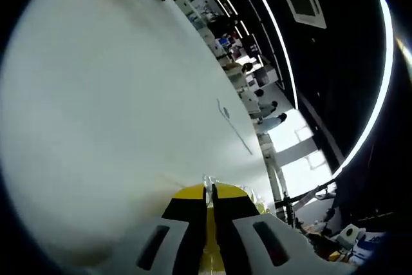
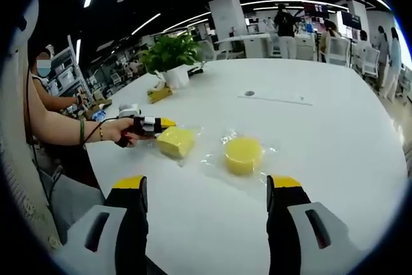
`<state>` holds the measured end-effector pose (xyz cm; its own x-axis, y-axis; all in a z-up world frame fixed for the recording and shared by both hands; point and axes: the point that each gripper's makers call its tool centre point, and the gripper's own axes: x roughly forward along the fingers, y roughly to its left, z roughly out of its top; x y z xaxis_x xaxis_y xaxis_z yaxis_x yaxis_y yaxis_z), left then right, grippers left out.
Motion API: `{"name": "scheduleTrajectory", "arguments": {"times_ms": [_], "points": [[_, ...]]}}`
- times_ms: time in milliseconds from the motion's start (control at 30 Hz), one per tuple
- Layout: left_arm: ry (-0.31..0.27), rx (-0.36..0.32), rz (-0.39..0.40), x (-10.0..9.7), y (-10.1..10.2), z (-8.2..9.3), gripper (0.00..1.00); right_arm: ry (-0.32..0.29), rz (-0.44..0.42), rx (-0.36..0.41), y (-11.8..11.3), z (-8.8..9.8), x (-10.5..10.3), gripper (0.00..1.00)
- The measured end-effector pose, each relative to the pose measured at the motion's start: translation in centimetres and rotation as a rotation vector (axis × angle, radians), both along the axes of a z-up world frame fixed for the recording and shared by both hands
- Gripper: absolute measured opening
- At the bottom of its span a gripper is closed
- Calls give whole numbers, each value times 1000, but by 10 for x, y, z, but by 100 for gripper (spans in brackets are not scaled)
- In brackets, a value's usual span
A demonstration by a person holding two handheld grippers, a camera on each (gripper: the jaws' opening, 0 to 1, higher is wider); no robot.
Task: Compare the silicone blocks by pressing each to a similar depth, holding the contact briefly, and releasing to observe deformation and rebound differences across the visible hardness samples.
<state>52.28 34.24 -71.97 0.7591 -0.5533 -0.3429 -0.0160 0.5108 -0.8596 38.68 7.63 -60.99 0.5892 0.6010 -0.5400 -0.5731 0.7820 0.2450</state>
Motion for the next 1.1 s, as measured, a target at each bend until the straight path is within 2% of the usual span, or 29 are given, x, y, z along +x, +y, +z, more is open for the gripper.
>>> {"name": "scheduleTrajectory", "arguments": {"times_ms": [233, 367, 533, 567, 633, 733, 800, 867, 967, 1100], "points": [[-31, 15, -24, 2, -4, 9, 0, 7, 24, -21, 2, -3, -4, 72], [-62, 88, -61, 3, -6, 14, 0, 6, 25, -27, 2, -3, -6, 71], [-88, 134, -80, 6, -10, 22, 0, -5, 16, -25, -1, 1, -8, 71], [-103, 171, -90, 6, -10, 24, 0, -6, 16, -25, -1, 2, -8, 71], [-117, 198, -111, 5, -14, 29, 0, -13, 13, -17, -2, 5, -8, 71], [-145, 304, -155, 4, -18, 34, 0, -25, 13, -15, -2, 9, -9, 70], [-157, 313, -175, 1, -26, 43, 0, -34, 12, -9, -2, 12, -10, 70], [-183, 355, -188, 0, -30, 51, 0, -44, 13, -5, -2, 16, -11, 70], [-197, 365, -201, -4, -39, 62, 0, -60, 17, 6, -1, 22, -14, 71], [-251, 397, -236, -10, -54, 82, 0, -73, 28, 9, 0, 27, -18, 72]]}}
